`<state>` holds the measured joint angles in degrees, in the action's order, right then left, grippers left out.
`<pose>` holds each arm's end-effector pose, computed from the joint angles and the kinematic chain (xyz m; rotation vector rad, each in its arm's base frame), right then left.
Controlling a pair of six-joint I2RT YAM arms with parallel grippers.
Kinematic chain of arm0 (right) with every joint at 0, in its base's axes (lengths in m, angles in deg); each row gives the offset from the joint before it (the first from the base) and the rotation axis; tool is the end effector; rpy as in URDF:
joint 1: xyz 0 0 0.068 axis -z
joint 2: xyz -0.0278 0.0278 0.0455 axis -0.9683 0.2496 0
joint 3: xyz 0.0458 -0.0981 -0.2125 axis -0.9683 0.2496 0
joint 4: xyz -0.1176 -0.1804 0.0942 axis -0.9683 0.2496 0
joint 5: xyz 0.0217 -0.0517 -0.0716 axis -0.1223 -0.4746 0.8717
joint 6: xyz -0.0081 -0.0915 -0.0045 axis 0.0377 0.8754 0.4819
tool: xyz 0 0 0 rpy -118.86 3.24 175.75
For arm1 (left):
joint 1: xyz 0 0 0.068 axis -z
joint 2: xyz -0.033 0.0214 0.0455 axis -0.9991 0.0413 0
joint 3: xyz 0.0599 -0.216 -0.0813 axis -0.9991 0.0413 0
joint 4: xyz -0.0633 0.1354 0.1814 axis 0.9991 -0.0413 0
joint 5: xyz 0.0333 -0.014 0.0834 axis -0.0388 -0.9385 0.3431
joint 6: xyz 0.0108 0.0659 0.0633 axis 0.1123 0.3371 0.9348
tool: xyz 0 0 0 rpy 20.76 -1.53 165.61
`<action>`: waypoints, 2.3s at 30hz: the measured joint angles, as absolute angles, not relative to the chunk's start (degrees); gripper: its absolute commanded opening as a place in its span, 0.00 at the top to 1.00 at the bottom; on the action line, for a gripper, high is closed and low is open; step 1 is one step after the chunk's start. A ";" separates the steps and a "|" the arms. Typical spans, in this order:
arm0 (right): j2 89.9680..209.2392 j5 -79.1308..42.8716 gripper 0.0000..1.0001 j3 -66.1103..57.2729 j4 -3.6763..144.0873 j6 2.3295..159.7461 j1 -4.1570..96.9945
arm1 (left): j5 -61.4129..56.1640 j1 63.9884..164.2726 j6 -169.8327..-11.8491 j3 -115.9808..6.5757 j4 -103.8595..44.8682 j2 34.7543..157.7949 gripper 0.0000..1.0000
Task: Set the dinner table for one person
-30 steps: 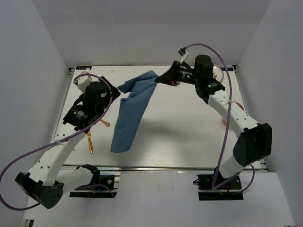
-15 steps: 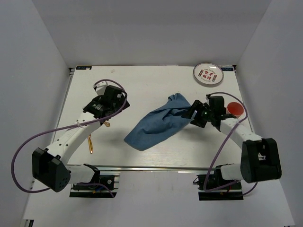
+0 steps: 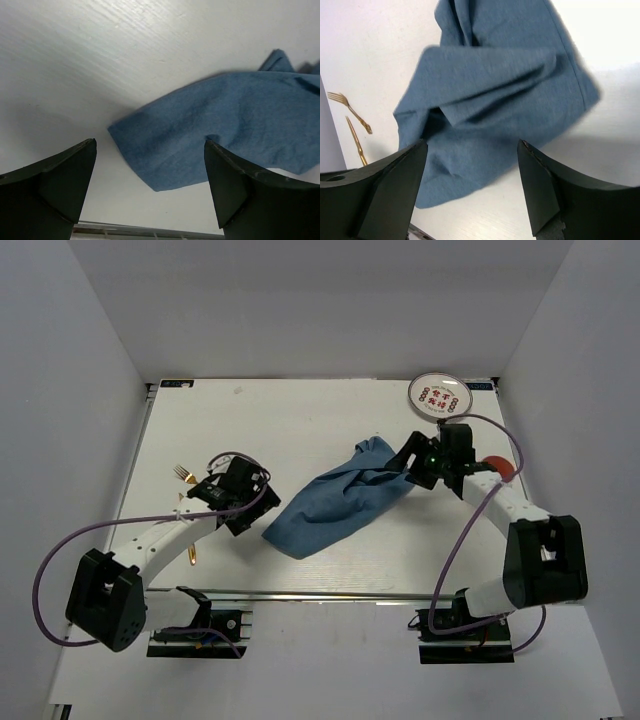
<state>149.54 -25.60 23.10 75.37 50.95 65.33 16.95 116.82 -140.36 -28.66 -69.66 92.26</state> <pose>0.3099 0.0777 0.1757 0.3913 2.2901 0.7273 0.2159 -0.1019 0.1532 -0.7926 2.5443 -0.2617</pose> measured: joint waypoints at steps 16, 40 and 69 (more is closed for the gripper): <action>145.27 -32.99 0.22 18.53 75.48 56.94 65.31 | 15.35 116.08 -134.00 -31.85 -63.24 107.96 0.23; 142.17 -38.65 0.24 21.83 76.03 60.19 65.74 | 7.31 115.84 -122.88 -31.57 -55.54 111.91 1.00; 165.21 -30.30 0.33 18.51 67.92 44.72 67.34 | 6.65 115.84 -117.35 -38.52 -58.60 99.35 1.00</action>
